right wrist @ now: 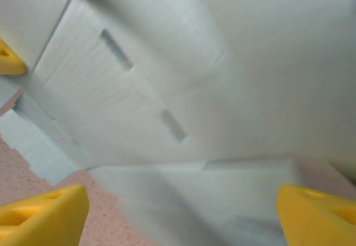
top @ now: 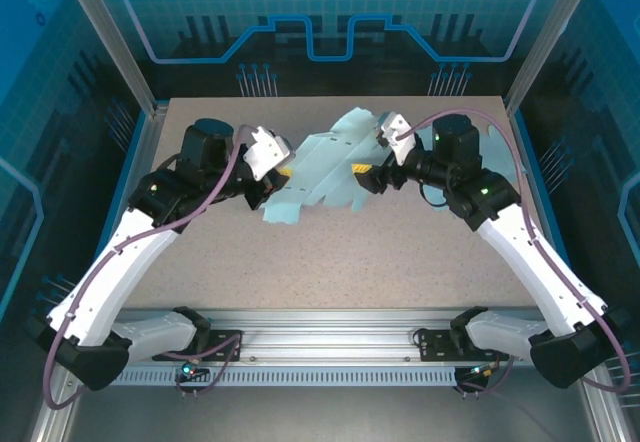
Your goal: Fold the paper box
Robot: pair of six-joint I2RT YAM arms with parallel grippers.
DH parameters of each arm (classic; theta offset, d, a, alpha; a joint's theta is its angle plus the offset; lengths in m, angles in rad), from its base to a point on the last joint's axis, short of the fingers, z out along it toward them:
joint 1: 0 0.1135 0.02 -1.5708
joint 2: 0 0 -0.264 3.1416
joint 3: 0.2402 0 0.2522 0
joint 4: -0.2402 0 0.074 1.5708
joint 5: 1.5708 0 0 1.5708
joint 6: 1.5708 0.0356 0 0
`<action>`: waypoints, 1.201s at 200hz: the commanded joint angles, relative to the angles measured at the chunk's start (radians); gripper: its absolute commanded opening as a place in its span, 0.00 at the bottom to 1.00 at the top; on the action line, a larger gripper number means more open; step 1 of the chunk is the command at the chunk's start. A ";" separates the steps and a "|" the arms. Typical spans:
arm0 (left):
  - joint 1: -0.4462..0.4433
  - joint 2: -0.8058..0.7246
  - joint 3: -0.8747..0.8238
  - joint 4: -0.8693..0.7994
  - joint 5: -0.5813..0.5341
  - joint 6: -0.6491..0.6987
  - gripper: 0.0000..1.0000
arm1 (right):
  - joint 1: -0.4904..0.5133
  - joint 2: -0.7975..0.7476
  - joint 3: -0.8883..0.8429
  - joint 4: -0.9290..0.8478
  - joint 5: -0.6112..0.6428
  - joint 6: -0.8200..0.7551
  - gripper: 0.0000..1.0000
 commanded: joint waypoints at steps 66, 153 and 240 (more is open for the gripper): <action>0.007 -0.023 0.035 -0.136 0.069 0.195 0.00 | -0.065 -0.040 0.110 -0.161 -0.218 -0.247 0.91; 0.006 -0.016 0.041 -0.133 0.103 0.210 0.00 | -0.036 0.022 0.164 -0.231 -0.341 -0.275 0.67; 0.018 0.016 0.063 -0.084 0.027 0.167 0.02 | -0.028 0.079 0.053 -0.046 -0.286 -0.055 0.00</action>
